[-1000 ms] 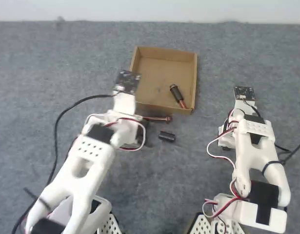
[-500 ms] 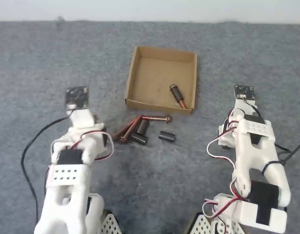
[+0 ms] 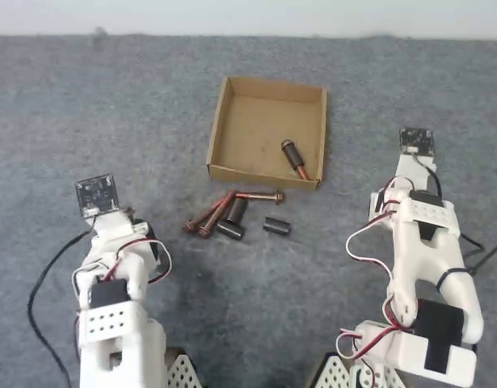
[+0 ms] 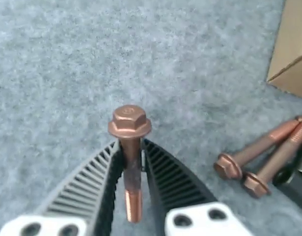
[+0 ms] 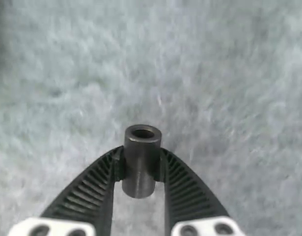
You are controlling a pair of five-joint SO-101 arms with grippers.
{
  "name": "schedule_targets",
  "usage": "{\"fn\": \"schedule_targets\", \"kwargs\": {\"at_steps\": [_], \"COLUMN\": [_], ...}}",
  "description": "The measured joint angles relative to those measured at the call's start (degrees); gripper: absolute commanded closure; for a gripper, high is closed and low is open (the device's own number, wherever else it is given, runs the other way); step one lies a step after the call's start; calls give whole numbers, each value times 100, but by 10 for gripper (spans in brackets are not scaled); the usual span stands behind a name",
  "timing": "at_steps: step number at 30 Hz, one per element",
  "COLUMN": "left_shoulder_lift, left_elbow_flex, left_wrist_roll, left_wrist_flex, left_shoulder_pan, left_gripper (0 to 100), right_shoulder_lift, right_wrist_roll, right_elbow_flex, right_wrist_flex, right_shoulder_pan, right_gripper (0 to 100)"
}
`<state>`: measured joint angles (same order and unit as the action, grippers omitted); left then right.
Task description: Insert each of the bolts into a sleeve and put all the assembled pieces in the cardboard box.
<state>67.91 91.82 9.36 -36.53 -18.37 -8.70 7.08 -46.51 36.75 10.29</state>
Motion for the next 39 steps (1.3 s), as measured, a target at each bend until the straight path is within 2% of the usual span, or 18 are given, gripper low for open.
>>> {"fn": "schedule_targets", "kwargs": {"at_steps": [5,14,19,29,39], "left_shoulder_lift": [844,2338,2866,2971,2971], "left_elbow_flex": [308,589,589,589,589], "left_wrist_roll": [0,0,0,0,0], "left_wrist_flex": [-79,-879,-1380,-1424,-1424], "left_shoulder_pan": [0,0,0,0,0], "left_gripper": [988,988,988,988,988], "right_shoulder_lift": [0,18,510,2418,2611], "right_wrist_roll": [0,9,18,18,18], "right_elbow_flex": [9,-132,-237,-237,-1046], "right_wrist_flex": [-1160,-3938,-5257,-8316,-10875], "right_shoulder_pan": [0,-396,-782,-1442,-2048], "right_gripper": [992,992,992,992,992]}}
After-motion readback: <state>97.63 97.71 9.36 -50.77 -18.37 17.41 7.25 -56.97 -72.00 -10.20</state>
